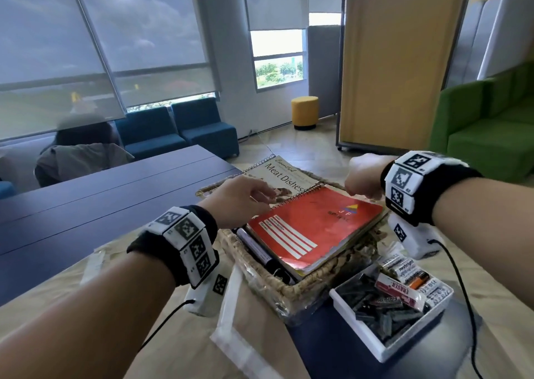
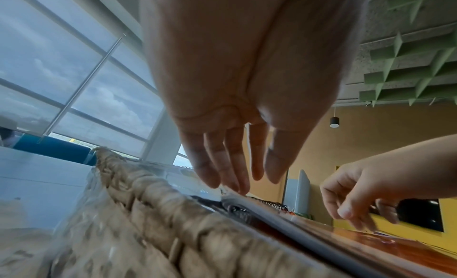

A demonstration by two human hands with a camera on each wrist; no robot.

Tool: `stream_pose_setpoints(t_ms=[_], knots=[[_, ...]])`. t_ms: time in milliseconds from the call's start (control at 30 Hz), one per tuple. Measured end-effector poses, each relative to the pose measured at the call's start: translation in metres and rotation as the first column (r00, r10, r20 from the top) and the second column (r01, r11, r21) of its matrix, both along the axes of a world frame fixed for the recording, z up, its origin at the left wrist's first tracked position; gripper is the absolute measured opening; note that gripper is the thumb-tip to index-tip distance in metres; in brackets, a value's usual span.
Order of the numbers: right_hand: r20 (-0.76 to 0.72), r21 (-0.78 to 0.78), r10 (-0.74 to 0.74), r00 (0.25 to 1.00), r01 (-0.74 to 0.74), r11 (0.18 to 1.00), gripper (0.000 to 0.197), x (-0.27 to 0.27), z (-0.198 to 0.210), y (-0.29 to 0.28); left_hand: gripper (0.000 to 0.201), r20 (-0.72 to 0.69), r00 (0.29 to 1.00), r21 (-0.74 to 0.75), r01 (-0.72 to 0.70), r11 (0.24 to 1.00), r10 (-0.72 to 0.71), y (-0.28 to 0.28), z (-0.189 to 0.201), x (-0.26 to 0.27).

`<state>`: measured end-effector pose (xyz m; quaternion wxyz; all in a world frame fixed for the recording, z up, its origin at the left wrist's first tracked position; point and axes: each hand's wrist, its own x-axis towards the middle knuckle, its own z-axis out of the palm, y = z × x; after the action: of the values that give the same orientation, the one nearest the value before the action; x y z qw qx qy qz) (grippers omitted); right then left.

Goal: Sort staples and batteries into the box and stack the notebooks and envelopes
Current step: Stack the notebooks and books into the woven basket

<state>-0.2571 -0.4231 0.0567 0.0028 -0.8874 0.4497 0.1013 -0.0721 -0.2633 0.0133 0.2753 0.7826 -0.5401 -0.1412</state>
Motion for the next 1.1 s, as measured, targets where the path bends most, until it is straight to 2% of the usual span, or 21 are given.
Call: stream_pose_setpoints(t_ms=[67, 167, 233, 300, 367, 467, 800, 1000, 1100], knots=[[0.05, 0.0, 0.064, 0.997, -0.064, 0.998, 0.018, 0.003, -0.004, -0.002, 0.028, 0.008, 1.0, 0.025, 0.01, 1.0, -0.01, 0.001, -0.001, -0.002], [0.182, 0.13, 0.203, 0.962, -0.228, 0.965, 0.036, 0.008, -0.006, 0.005, 0.03, 0.075, 0.997, 0.038, 0.021, 0.999, -0.024, 0.005, -0.005, -0.005], [0.152, 0.214, 0.301, 0.941, -0.328, 0.92, 0.054, 0.01, -0.01, 0.015, 0.033, 0.128, 0.992, 0.036, 0.002, 0.999, -0.007, 0.008, -0.01, -0.006], [0.088, 0.262, 0.341, 0.936, -0.351, 0.899, 0.068, 0.014, -0.015, 0.022, 0.037, 0.16, 0.987, 0.057, -0.014, 0.998, 0.005, 0.011, -0.013, -0.006], [0.048, 0.252, 0.344, 0.938, -0.345, 0.904, 0.073, 0.017, -0.017, 0.023, 0.037, 0.144, 0.99, 0.088, -0.008, 0.996, -0.004, 0.014, -0.014, -0.008], [0.068, 0.257, 0.333, 0.941, -0.339, 0.905, 0.074, 0.018, -0.018, 0.023, 0.037, 0.109, 0.994, 0.102, 0.0, 0.995, -0.011, 0.017, -0.015, -0.01], [0.144, 0.286, 0.296, 0.944, -0.326, 0.901, 0.074, 0.017, -0.022, 0.028, 0.047, 0.121, 0.993, 0.169, -0.003, 0.986, -0.017, 0.024, -0.012, -0.018], [0.212, 0.273, 0.256, 0.943, -0.308, 0.911, 0.073, 0.015, -0.027, 0.027, 0.043, 0.161, 0.987, 0.19, -0.007, 0.982, -0.024, 0.037, -0.005, -0.014], [0.29, 0.204, 0.233, 0.928, -0.298, 0.933, 0.06, 0.017, -0.03, 0.03, 0.039, 0.147, 0.989, 0.191, -0.022, 0.981, -0.006, 0.044, -0.003, -0.004]])
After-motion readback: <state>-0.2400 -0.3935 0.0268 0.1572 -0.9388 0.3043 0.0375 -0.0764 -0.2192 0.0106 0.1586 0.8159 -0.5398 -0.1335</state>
